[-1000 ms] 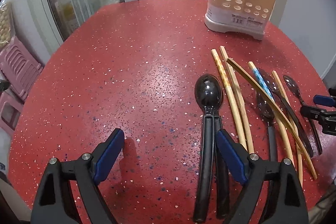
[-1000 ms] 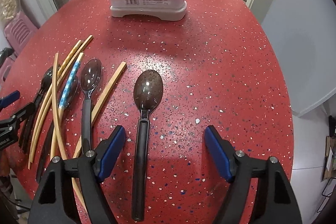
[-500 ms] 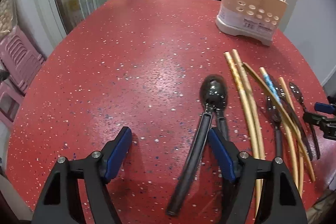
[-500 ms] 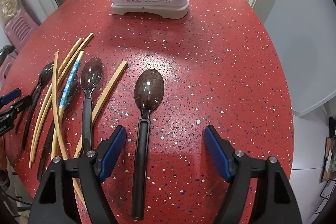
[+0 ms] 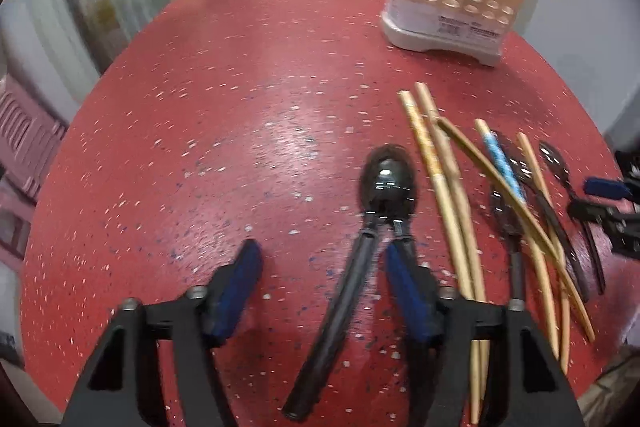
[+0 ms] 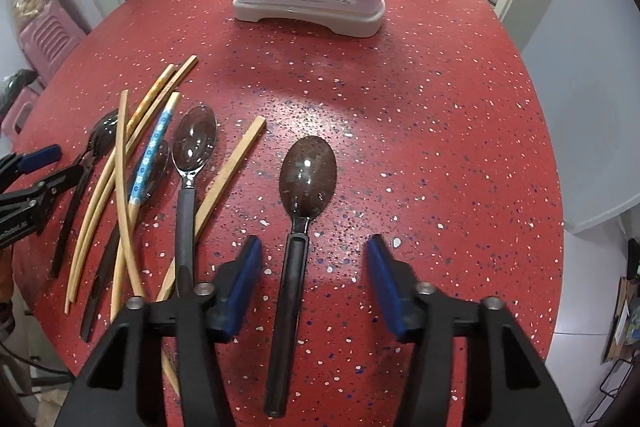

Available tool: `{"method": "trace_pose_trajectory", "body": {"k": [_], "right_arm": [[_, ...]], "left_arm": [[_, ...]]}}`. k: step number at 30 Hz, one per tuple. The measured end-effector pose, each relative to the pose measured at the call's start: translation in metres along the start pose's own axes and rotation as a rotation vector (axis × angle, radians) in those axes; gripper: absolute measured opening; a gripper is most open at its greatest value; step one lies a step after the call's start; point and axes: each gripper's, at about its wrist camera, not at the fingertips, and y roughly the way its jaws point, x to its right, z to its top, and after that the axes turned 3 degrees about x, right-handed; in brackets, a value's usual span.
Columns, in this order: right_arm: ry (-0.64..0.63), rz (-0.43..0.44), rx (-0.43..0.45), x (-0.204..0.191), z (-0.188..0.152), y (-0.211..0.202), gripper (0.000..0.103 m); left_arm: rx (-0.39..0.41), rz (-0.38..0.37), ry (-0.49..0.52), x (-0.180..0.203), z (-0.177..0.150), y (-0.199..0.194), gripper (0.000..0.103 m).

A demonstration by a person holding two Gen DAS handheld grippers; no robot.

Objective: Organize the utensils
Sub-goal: 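Grasp a dark spoon handle with the right tool while the left tool grasps another dark spoon, then lift both spoons and carry them over the beige utensil holder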

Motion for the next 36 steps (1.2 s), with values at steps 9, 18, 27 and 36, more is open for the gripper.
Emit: {"method": "trace_pose_trajectory", "body": {"k": [9, 18, 27, 36], "right_arm": [[0.000, 0.064, -0.005, 0.007, 0.003, -0.002, 0.013], [0.102, 0.234, 0.039, 0.031, 0.007, -0.015, 0.013], [0.148, 0.334, 0.158, 0.048, 0.044, -0.053, 0.012], [0.149, 0.350, 0.328, 0.066, 0.108, -0.091, 0.012]], "left_arm": [[0.004, -0.084, 0.036, 0.020, 0.005, -0.006, 0.037], [0.145, -0.117, -0.100, 0.008, 0.008, -0.048, 0.037], [0.301, -0.151, -0.159, 0.013, 0.063, -0.079, 0.037], [0.446, -0.194, -0.157, 0.030, 0.150, -0.092, 0.037]]}}
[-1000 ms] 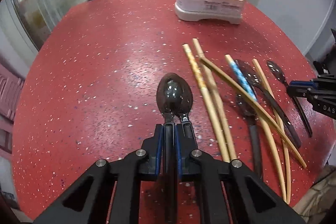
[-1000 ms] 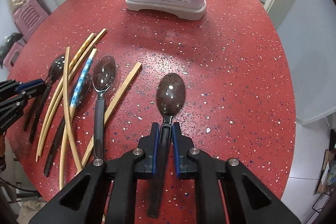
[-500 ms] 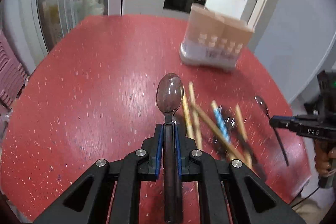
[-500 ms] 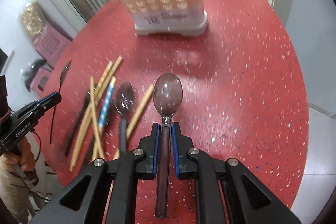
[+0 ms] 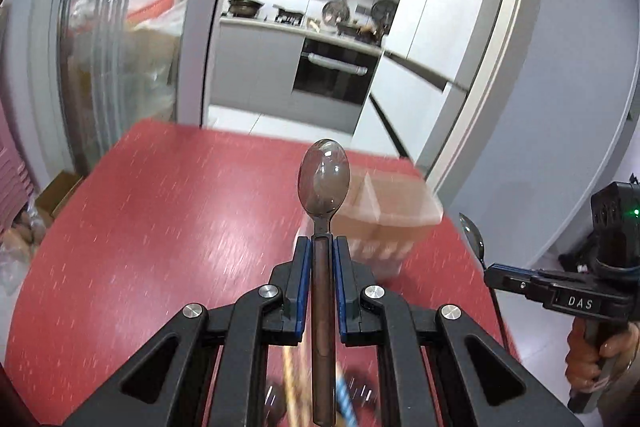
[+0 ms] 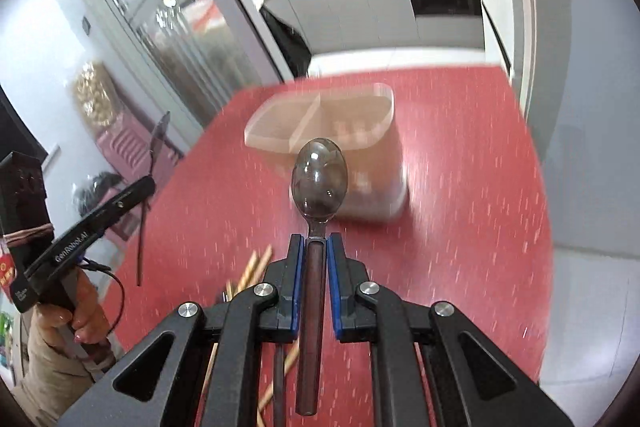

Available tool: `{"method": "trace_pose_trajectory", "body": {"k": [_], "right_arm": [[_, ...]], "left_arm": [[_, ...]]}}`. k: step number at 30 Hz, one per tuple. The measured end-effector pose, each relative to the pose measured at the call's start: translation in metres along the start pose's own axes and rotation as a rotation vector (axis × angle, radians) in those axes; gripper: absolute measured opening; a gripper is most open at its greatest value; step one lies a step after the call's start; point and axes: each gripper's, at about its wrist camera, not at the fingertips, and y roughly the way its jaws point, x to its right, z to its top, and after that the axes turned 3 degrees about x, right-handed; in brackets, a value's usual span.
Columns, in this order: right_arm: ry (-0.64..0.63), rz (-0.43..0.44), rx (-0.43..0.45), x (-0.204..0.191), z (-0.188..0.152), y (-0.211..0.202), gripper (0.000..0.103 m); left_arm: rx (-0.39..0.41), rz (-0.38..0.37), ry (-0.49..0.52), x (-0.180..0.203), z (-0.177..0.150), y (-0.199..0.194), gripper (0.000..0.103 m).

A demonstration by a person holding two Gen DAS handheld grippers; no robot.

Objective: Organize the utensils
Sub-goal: 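Lift both spoons and carry them over the beige utensil holder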

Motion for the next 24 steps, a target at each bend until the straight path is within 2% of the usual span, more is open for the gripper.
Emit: {"method": "trace_pose_trajectory", "body": {"k": [5, 9, 13, 18, 24], "right_arm": [[-0.006, -0.001, 0.120, 0.004, 0.050, 0.007, 0.012], [-0.028, -0.019, 0.209, 0.003, 0.081, 0.023, 0.012], [-0.032, -0.022, 0.281, 0.001, 0.104, 0.040, 0.012], [-0.075, -0.063, 0.360, 0.004, 0.119, 0.072, 0.012], [-0.160, -0.113, 0.386, 0.004, 0.109, 0.104, 0.012]], "left_arm": [[0.062, -0.011, -0.030, 0.009, 0.038, 0.030, 0.037], [0.118, 0.012, -0.044, 0.012, 0.066, 0.060, 0.037], [0.174, 0.024, -0.065, 0.012, 0.081, 0.087, 0.037], [0.224, 0.055, -0.060, 0.012, 0.087, 0.118, 0.037], [0.257, 0.113, 0.028, 0.020, 0.065, 0.143, 0.037]]}}
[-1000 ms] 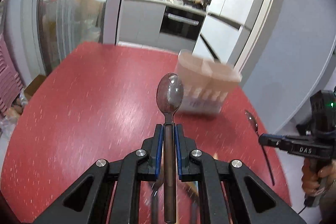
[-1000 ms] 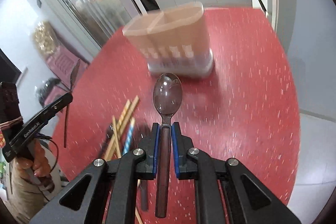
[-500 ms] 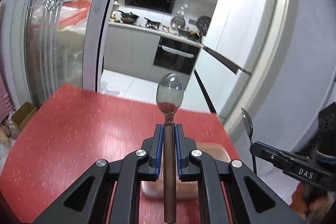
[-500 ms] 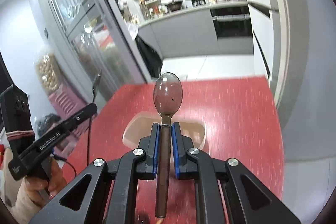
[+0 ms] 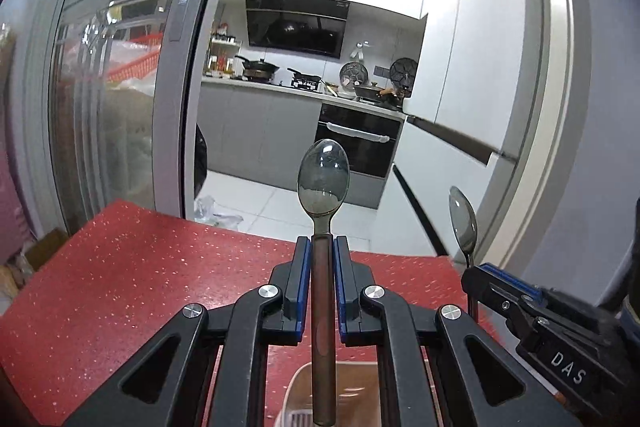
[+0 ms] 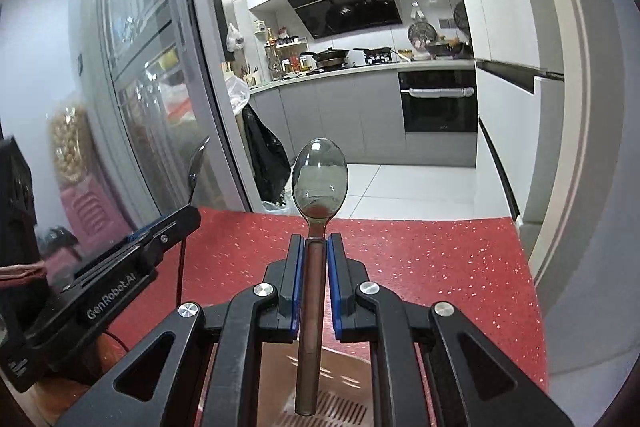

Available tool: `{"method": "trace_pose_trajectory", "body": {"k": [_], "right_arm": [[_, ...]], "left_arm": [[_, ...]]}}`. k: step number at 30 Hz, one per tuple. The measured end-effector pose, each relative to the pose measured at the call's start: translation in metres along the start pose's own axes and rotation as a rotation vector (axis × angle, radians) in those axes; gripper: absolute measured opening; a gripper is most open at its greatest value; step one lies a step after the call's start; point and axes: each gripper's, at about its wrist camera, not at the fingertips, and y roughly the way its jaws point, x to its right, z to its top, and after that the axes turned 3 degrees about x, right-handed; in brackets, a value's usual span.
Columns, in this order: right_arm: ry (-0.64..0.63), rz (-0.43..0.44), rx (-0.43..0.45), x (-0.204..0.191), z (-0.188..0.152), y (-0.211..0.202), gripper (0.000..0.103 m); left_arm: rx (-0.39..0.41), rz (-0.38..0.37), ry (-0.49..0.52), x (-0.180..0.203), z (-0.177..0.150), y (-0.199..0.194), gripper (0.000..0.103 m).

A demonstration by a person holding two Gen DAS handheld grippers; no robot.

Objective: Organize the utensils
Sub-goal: 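Lift both spoons and carry them over the beige utensil holder, then open both tools to drop the spoons into the holder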

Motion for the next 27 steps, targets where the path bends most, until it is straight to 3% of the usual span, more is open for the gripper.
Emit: {"method": "trace_pose_trajectory", "body": {"k": [8, 15, 25, 27], "right_arm": [[-0.109, -0.018, 0.009, -0.011, -0.035, -0.005, 0.012], [-0.131, -0.012, -0.007, -0.013, -0.046, -0.017, 0.013], [-0.136, -0.005, -0.033, -0.012, -0.050, -0.027, 0.013], [-0.128, -0.004, -0.045, -0.010, -0.048, -0.028, 0.020]], "left_arm": [[0.004, 0.033, 0.075, 0.010, -0.023, -0.003, 0.037], [-0.026, 0.043, 0.149, 0.021, -0.039, -0.012, 0.037], [-0.066, 0.062, 0.141, 0.016, -0.039, -0.024, 0.037], [-0.075, 0.069, 0.130, 0.013, -0.037, -0.029, 0.037]]}}
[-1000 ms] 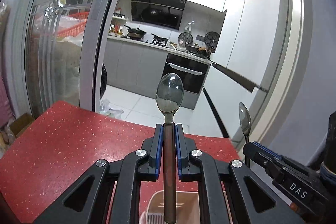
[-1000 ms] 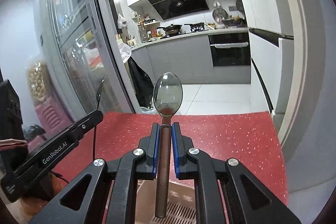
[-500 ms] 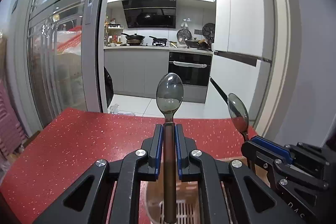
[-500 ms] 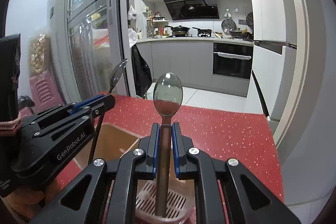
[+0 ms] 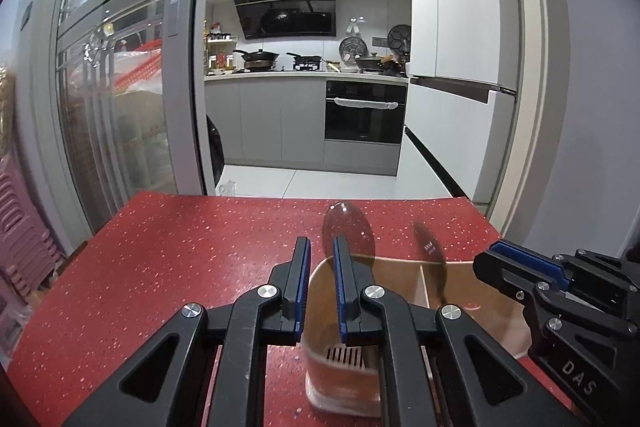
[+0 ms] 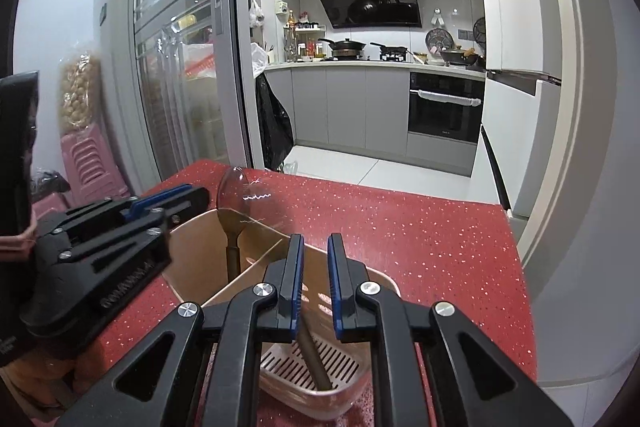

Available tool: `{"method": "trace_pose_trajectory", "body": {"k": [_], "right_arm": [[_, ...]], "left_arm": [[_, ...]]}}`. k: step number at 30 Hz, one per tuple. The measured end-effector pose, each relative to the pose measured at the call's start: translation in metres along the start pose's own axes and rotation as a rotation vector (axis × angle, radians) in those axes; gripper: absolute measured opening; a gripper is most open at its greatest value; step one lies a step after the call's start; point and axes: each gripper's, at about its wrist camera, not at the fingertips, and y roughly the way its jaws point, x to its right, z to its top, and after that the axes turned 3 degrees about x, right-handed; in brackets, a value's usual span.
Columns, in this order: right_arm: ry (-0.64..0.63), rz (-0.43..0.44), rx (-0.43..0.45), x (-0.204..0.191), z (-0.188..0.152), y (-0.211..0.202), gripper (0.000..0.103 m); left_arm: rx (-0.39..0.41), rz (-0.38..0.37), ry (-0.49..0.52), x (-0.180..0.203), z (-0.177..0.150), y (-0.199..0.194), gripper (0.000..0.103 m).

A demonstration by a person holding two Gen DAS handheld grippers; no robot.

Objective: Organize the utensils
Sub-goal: 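Open both tools to drop the spoons into the holder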

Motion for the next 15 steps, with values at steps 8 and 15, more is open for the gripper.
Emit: {"method": "trace_pose_trajectory", "body": {"k": [8, 15], "right_arm": [[0.096, 0.039, -0.040, 0.011, 0.004, -0.028, 0.052], [0.164, 0.064, -0.123, 0.008, -0.012, -0.057, 0.064]], "left_arm": [[-0.086, 0.007, -0.007, -0.012, -0.010, -0.027, 0.037], [-0.223, 0.022, -0.006, -0.029, -0.040, -0.058, 0.037]]}}
